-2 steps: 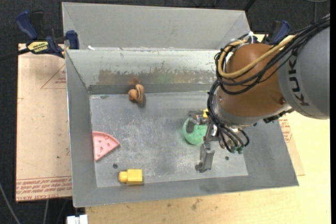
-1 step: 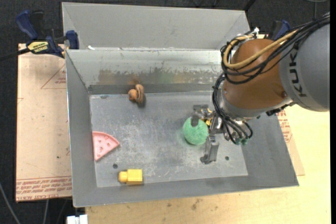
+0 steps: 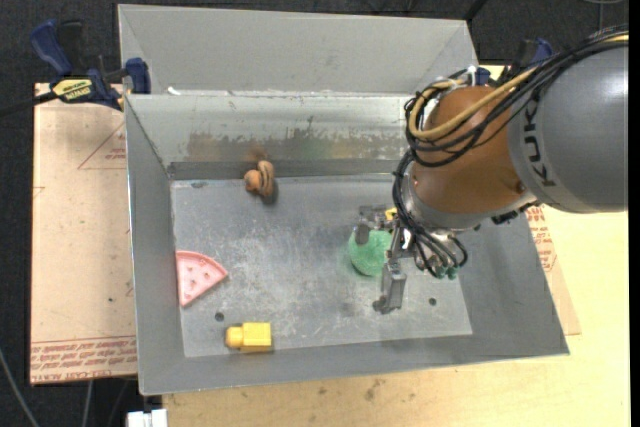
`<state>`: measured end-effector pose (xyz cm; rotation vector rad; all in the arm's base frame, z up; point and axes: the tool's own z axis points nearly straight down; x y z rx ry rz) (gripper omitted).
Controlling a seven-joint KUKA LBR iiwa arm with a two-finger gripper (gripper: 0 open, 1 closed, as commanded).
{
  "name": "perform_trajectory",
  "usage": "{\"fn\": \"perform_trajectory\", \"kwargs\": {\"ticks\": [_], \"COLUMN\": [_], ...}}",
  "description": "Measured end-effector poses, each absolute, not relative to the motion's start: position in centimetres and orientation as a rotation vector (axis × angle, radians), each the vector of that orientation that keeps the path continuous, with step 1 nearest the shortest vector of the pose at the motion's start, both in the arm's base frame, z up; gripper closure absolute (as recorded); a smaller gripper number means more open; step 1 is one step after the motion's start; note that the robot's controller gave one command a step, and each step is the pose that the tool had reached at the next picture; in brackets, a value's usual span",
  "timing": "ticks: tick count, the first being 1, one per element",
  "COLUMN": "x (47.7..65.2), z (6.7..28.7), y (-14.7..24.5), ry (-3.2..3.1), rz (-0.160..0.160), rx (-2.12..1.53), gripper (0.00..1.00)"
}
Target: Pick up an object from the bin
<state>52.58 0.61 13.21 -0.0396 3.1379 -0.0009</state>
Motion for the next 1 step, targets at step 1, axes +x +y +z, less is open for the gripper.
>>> {"fn": "perform_trajectory", "kwargs": {"ticks": [1], "x": [53.11], "z": [10.95], "y": [0.31], "ry": [3.144], "rz": [0.003], "rx": [0.027], "gripper": [0.0]}}
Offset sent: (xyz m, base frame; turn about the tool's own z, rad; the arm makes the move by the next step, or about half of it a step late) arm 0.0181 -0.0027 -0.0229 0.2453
